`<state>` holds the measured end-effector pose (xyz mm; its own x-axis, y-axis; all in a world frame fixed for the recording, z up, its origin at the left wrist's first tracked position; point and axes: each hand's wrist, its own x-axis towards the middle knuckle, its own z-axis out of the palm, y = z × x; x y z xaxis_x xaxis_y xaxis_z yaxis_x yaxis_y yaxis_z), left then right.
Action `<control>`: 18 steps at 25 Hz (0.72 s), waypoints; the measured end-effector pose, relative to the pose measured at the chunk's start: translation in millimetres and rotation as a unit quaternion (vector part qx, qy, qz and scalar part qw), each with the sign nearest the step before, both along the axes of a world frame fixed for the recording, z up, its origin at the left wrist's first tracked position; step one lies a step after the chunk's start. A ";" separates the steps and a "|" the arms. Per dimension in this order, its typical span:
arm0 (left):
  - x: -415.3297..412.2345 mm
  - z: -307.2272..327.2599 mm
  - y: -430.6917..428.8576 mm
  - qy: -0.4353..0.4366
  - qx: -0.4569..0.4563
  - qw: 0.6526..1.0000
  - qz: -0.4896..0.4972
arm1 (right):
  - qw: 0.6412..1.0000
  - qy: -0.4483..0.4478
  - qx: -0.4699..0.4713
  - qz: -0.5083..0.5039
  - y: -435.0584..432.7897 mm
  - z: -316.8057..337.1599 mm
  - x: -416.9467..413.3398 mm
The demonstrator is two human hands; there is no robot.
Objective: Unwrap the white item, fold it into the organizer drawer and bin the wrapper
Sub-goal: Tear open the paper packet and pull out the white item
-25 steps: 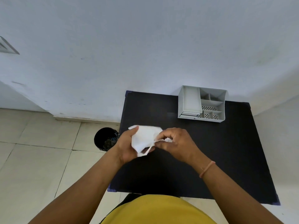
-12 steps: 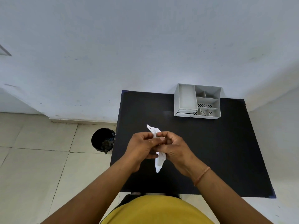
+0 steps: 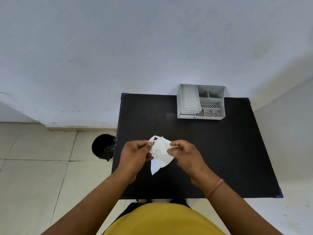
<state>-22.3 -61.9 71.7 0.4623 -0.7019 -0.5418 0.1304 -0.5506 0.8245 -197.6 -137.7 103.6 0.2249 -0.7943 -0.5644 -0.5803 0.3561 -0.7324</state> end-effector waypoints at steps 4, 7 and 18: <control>-8.1 2.0 -0.3 -0.066 -0.006 0.997 -0.044 | 0.925 0.043 -0.361 0.113 13.3 10.0 5.5; -11.8 6.4 1.9 -0.123 -0.017 0.987 -0.103 | 0.923 0.087 -0.299 0.227 4.6 -0.3 17.3; -22.7 -4.8 21.8 -0.104 -0.013 0.988 -0.116 | 0.961 0.132 -0.127 0.207 -1.5 -47.1 26.0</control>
<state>-45.0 -40.1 66.8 0.3868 -0.8144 -0.4326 -0.1713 -0.5245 0.8340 -171.6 -139.2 56.5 0.4269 -0.7874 -0.4446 -0.8111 -0.1160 -0.5733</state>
